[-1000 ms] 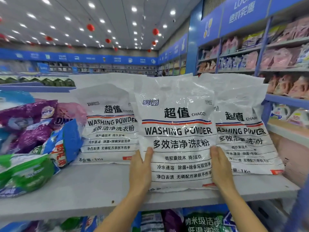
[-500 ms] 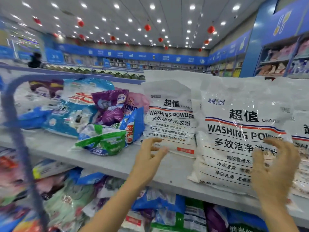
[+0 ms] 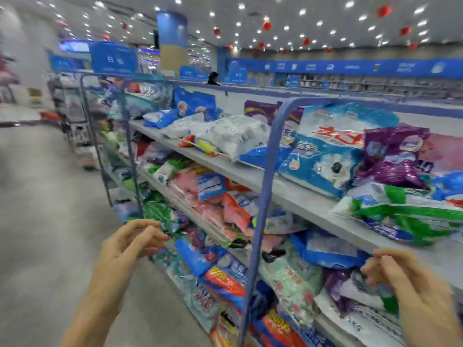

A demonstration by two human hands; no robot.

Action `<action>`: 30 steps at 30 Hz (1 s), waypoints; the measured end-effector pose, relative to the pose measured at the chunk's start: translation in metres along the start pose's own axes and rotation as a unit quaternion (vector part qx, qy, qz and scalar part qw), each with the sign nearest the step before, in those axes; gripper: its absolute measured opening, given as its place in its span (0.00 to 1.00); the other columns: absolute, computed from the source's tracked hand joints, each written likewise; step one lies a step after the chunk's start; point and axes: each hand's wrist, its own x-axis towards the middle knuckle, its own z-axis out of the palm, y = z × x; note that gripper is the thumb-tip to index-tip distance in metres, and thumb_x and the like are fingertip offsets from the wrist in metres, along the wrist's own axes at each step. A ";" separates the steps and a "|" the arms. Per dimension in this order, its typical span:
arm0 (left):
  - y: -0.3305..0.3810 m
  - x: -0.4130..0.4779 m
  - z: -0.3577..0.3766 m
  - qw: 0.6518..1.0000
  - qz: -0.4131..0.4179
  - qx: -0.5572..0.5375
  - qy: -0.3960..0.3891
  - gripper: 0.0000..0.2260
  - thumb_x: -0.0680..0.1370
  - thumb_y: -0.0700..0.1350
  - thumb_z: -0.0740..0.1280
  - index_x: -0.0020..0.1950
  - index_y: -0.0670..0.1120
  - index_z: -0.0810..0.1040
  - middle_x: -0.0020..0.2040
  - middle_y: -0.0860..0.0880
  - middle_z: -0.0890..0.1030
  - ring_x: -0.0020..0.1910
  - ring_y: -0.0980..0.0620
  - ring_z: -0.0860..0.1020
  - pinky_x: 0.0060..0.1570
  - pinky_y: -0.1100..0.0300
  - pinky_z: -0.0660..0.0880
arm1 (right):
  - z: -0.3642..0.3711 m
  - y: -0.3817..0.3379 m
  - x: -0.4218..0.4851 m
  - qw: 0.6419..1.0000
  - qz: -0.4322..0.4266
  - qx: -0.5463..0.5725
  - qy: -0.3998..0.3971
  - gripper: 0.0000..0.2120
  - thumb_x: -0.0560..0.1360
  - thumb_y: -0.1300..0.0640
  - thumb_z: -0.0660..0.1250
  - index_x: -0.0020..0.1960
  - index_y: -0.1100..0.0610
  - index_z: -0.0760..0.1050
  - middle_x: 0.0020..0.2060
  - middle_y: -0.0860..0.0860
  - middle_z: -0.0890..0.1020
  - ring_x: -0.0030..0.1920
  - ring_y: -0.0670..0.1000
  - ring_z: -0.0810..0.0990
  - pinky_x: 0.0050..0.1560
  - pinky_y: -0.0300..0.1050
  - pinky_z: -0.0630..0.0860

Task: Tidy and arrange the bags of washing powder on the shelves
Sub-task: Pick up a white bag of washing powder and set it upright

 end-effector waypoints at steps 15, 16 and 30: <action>-0.111 0.044 -0.284 0.957 -0.176 0.084 0.213 0.11 0.81 0.37 0.58 0.44 0.45 0.77 0.29 0.53 0.81 0.30 0.60 0.79 0.32 0.70 0.76 | 0.316 0.093 -0.039 0.974 0.169 0.066 -0.132 0.14 0.80 0.63 0.56 0.41 0.54 0.75 0.30 0.49 0.80 0.30 0.44 0.76 0.33 0.32 0.75; -0.118 0.054 -0.287 0.957 -0.177 0.087 0.215 0.11 0.81 0.37 0.58 0.44 0.45 0.77 0.29 0.53 0.81 0.30 0.60 0.79 0.32 0.69 0.76 | 0.331 0.099 -0.032 0.973 0.171 0.067 -0.137 0.14 0.80 0.63 0.56 0.40 0.53 0.75 0.30 0.49 0.80 0.30 0.44 0.76 0.33 0.32 0.75; -0.199 0.322 -0.274 0.962 -0.180 0.088 0.186 0.18 0.81 0.39 0.56 0.38 0.47 0.81 0.29 0.53 0.80 0.30 0.58 0.79 0.33 0.69 0.76 | 0.500 0.136 0.163 0.981 0.126 0.036 -0.142 0.13 0.78 0.56 0.58 0.40 0.51 0.78 0.34 0.53 0.80 0.33 0.49 0.77 0.35 0.36 0.76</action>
